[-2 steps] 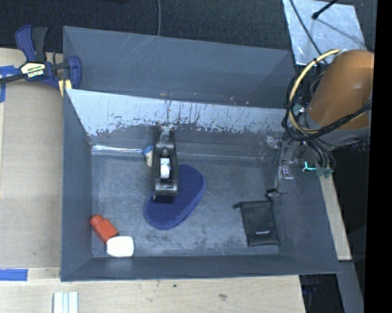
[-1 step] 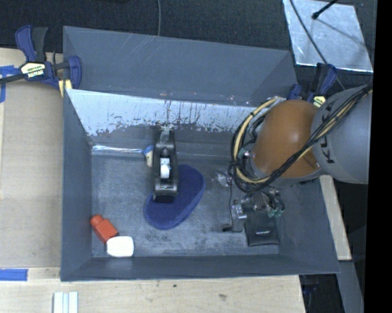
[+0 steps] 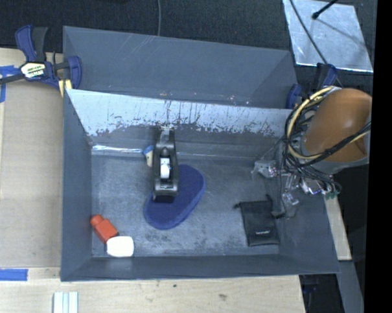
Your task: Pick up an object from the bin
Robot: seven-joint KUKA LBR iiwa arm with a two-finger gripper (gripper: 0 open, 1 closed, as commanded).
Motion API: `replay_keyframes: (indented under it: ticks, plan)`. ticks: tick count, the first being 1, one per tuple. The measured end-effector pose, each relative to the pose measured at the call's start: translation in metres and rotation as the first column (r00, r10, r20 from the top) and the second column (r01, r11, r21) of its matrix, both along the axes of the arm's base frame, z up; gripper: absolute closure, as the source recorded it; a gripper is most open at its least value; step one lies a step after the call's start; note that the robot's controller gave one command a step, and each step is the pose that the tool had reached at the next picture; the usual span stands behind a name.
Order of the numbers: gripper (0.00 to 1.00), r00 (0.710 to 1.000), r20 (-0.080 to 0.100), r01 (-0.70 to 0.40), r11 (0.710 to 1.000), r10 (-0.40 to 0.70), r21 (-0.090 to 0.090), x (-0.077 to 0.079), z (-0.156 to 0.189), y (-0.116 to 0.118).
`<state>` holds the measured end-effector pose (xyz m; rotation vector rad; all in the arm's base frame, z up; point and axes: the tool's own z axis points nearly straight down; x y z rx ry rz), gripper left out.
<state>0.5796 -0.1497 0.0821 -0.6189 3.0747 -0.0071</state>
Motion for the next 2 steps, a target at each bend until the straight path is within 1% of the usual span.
replay_keyframes:
  ticks: [1, 2]
  plan:
    - [0.0, 0.998, 0.007, 0.064, 0.998, -0.064, 0.002, -0.0951, -0.0105, 0.0164]
    - [1.0, 0.998, 0.002, 0.061, 0.998, -0.061, 0.003, -0.0948, -0.0116, 0.0169]
